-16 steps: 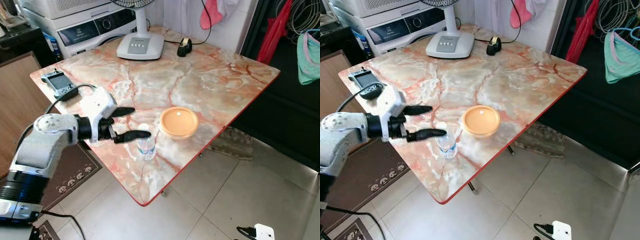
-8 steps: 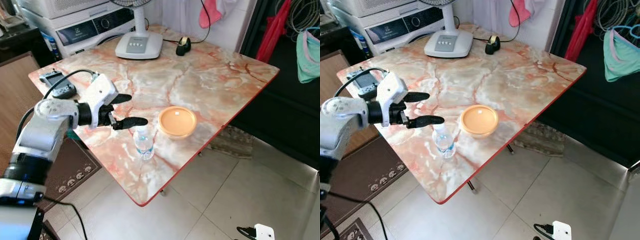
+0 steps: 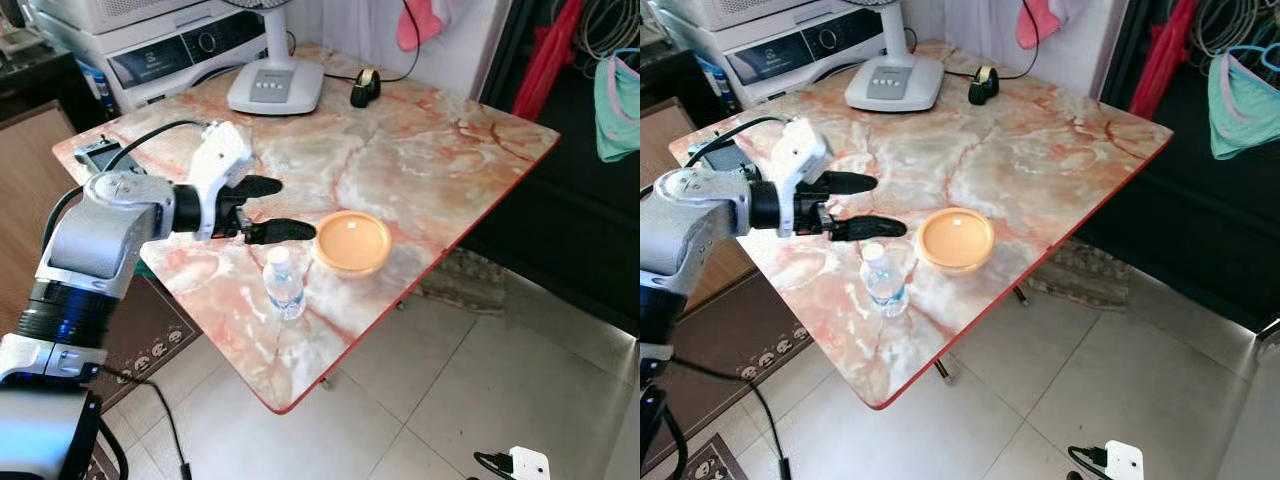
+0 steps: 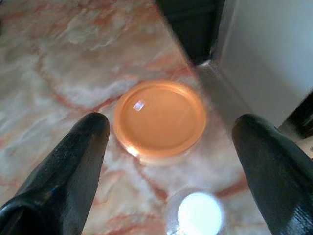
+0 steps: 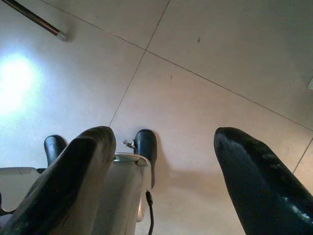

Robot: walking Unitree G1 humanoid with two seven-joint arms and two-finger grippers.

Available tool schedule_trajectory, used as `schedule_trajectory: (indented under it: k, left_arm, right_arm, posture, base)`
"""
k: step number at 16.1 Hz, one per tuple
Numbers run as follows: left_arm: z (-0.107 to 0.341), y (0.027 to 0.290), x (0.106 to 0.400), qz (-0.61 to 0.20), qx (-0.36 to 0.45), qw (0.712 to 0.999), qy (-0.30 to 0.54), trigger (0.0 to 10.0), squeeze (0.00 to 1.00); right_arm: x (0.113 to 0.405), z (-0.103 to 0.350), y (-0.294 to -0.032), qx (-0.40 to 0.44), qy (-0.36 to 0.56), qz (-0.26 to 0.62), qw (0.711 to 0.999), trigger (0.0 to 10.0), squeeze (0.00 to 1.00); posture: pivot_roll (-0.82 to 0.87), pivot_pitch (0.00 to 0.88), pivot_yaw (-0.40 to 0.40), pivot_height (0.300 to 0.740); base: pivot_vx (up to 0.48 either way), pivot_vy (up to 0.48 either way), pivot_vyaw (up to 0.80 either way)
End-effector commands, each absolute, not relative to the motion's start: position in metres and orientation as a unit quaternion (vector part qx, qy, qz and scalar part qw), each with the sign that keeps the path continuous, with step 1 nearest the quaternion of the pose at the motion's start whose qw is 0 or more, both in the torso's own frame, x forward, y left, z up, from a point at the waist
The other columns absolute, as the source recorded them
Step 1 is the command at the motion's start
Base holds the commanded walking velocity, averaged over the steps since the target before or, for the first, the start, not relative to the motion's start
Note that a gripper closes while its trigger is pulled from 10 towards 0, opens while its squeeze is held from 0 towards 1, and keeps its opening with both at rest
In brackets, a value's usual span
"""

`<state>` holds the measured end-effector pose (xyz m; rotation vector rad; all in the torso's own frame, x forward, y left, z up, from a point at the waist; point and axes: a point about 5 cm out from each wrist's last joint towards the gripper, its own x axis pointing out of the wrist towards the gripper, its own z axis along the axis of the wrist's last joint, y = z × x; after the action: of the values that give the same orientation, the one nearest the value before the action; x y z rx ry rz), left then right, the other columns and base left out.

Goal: Restocking fridge

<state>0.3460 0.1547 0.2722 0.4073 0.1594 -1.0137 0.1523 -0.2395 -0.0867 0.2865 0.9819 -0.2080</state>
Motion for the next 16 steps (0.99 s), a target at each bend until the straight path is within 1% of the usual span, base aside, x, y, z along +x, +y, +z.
schedule_trajectory:
  k: [1,2,3,4,7,8,11,13,16]
  left_arm:
    - [0.274,0.154,0.349,-0.45,0.213,0.862,0.093,10.0,0.0]
    - [0.272,0.158,0.358,-0.389,0.202,0.89,0.128,10.0,0.0]
    - [0.27,0.162,0.361,-0.358,0.2,0.9,0.15,10.0,0.0]
    - [0.271,0.161,0.361,-0.355,0.177,0.905,0.153,10.0,0.0]
    - [0.275,0.15,0.355,-0.379,0.122,0.904,0.159,10.0,0.0]
    - [0.276,0.148,0.354,-0.381,0.116,0.903,0.16,10.0,0.0]
    - [0.284,0.138,0.346,-0.412,0.079,0.892,0.172,10.0,0.0]
    - [0.284,0.141,0.342,-0.408,0.098,0.89,0.179,10.0,0.0]
    - [0.273,0.146,0.334,-0.395,0.122,0.885,0.214,10.0,0.0]
  right_arm:
    - [0.147,-0.088,-0.24,0.135,0.476,-0.101,0.863,10.0,0.0]
    - [0.147,-0.088,-0.24,0.135,0.476,-0.102,0.863,10.0,0.0]
    - [0.147,-0.089,-0.24,0.135,0.477,-0.102,0.863,10.0,0.0]
    - [0.147,-0.089,-0.24,0.135,0.477,-0.101,0.863,10.0,0.0]
    - [0.147,-0.089,-0.24,0.137,0.477,-0.102,0.862,10.0,0.0]
    - [0.147,-0.089,-0.24,0.137,0.477,-0.102,0.862,10.0,0.0]
    - [0.147,-0.089,-0.24,0.135,0.477,-0.102,0.862,10.0,0.0]
    - [0.147,-0.089,-0.24,0.135,0.477,-0.102,0.862,10.0,0.0]
    - [0.147,-0.089,-0.24,0.135,0.477,-0.102,0.862,10.0,0.0]
  posture:
    - [0.22,0.116,0.011,0.74]
    - [0.22,0.116,0.011,0.74]
    - [0.22,0.121,0.015,0.74]
    - [0.22,0.121,0.016,0.74]
    - [0.22,0.123,0.018,0.74]
    - [0.22,0.123,0.018,0.74]
    - [0.22,0.122,0.015,0.74]
    - [0.22,0.12,0.016,0.74]
    - [0.22,0.122,0.017,0.74]
  base:
    - [0.0,0.0,0.0]
    - [0.0,0.0,0.0]
    - [0.0,0.0,0.0]
    - [0.0,0.0,0.0]
    - [0.0,0.0,0.0]
    - [0.0,0.0,0.0]
    - [0.0,0.0,0.0]
    - [0.0,0.0,0.0]
    - [0.0,0.0,0.0]
